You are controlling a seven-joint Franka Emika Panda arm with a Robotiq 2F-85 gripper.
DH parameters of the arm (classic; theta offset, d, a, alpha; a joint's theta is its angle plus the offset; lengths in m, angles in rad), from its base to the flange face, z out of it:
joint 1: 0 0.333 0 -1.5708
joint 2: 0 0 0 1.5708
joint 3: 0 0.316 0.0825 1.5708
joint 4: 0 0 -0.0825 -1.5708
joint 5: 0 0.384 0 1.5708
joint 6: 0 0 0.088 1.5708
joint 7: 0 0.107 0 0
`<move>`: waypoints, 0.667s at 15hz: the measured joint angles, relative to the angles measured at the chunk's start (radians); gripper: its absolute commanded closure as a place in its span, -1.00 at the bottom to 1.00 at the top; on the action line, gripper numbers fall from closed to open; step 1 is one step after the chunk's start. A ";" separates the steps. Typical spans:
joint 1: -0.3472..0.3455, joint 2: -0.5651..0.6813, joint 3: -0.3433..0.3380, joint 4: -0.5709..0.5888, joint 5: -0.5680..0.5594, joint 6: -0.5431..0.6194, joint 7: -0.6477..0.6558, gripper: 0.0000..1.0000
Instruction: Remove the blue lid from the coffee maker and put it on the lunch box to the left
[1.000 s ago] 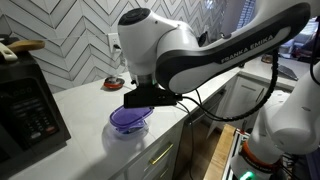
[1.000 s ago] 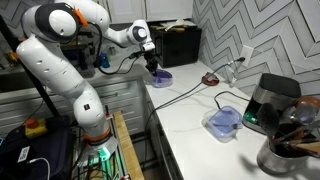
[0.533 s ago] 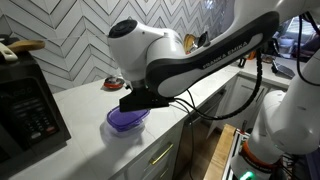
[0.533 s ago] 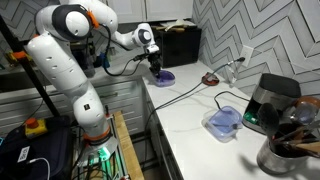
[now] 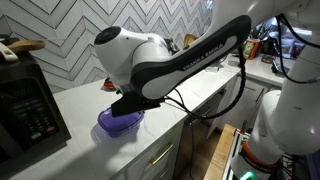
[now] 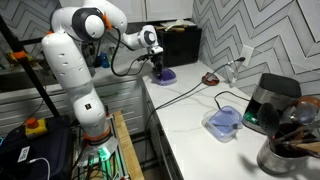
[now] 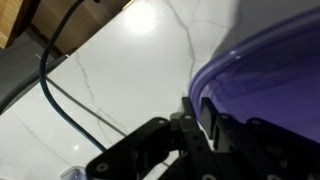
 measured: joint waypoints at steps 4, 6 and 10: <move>0.025 0.069 -0.030 0.052 0.000 -0.029 -0.033 -0.59; 0.037 0.072 -0.044 0.071 0.000 -0.066 -0.033 -0.87; 0.050 -0.031 -0.054 0.057 0.010 -0.140 0.005 -0.97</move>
